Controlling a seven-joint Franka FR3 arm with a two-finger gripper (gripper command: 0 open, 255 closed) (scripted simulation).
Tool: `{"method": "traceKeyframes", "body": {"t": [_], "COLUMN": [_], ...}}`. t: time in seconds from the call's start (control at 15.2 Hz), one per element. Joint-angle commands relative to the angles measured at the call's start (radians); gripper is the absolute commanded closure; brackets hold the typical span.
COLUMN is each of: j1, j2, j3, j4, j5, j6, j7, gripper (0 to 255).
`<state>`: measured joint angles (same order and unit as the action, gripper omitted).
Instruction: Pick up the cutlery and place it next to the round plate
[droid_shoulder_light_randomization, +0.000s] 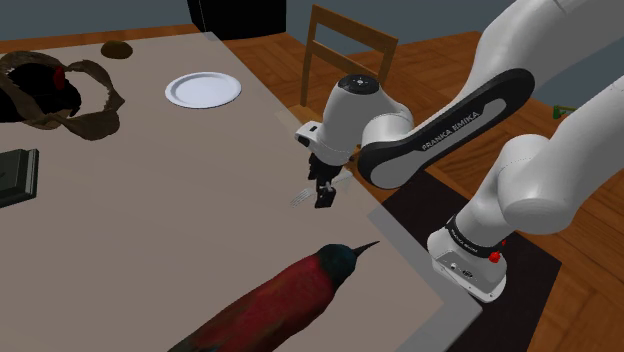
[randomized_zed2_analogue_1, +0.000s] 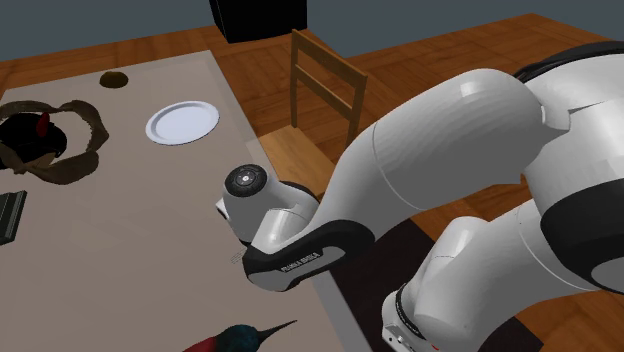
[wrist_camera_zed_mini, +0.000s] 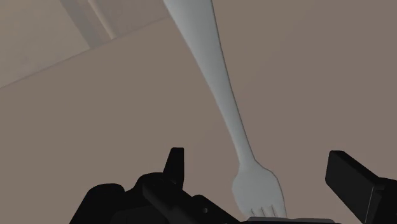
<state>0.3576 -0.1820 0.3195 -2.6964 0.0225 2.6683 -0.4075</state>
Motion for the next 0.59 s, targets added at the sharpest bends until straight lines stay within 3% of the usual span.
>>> {"method": "traceKeyframes", "body": {"t": [0.0,0.13,0.2,0.53], "j1": [0.0,0.0,0.0,0.0], "j2": [0.0,0.0,0.0,0.001], "j3": [0.0,0.0,0.0,0.0], "j4": [0.0,0.0,0.0,0.0], "j5": [0.0,0.0,0.0,0.0], "j6": [0.001,0.0,0.0,0.0], "j7": [0.0,0.0,0.0,0.0], "gripper": [0,0,255,255]}}
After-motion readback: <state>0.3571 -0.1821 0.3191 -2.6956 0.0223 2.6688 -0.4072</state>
